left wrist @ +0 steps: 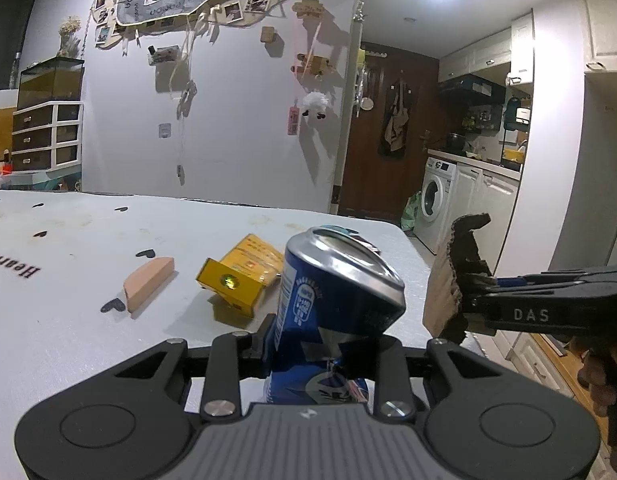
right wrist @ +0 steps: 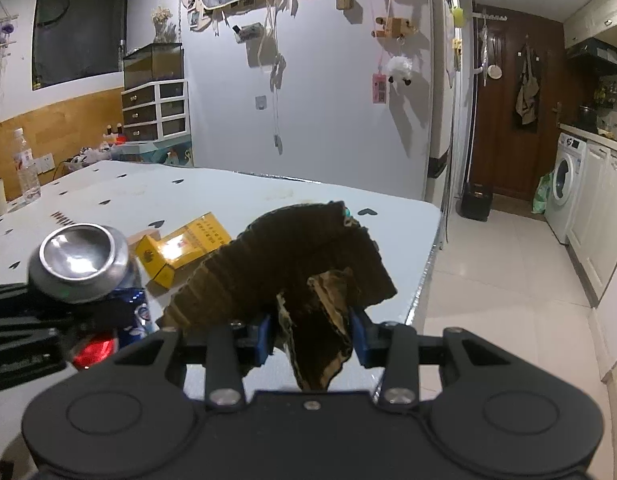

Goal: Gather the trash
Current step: 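Carry the blue can and cardboard scrap over the trash bin with both tools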

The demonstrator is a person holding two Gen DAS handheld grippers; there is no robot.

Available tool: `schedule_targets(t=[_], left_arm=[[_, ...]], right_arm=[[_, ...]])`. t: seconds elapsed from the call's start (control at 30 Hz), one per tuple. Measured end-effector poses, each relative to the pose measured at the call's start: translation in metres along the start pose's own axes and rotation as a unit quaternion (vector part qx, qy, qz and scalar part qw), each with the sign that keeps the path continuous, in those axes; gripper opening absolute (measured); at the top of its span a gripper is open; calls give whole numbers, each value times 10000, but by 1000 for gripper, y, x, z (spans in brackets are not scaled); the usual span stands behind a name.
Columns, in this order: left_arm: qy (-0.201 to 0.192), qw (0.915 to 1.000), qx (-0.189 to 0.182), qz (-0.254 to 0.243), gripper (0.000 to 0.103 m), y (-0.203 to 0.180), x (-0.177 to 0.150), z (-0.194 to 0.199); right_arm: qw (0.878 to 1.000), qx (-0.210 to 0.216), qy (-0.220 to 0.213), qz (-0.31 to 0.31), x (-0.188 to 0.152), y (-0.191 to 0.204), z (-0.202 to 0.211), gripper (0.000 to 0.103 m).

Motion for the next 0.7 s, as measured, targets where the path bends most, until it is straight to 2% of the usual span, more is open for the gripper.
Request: schedule_targets(t=[0.4, 0.7], left_arm=[[42, 10000, 32, -77, 32, -31, -5, 33], [42, 9995, -256, -195, 32, -77, -15, 50]], right_arm=[[9994, -227, -191, -171, -20, -25, 68, 41], [9984, -417, -303, -254, -42, -54, 122, 41]])
Point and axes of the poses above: each gripper's, at about its wrist camera, not at the fingertips, and z roughly against the way its jaws point, y to its left, x to its top, the point moved 9 cm from there along -z, roughly the way its jaws point
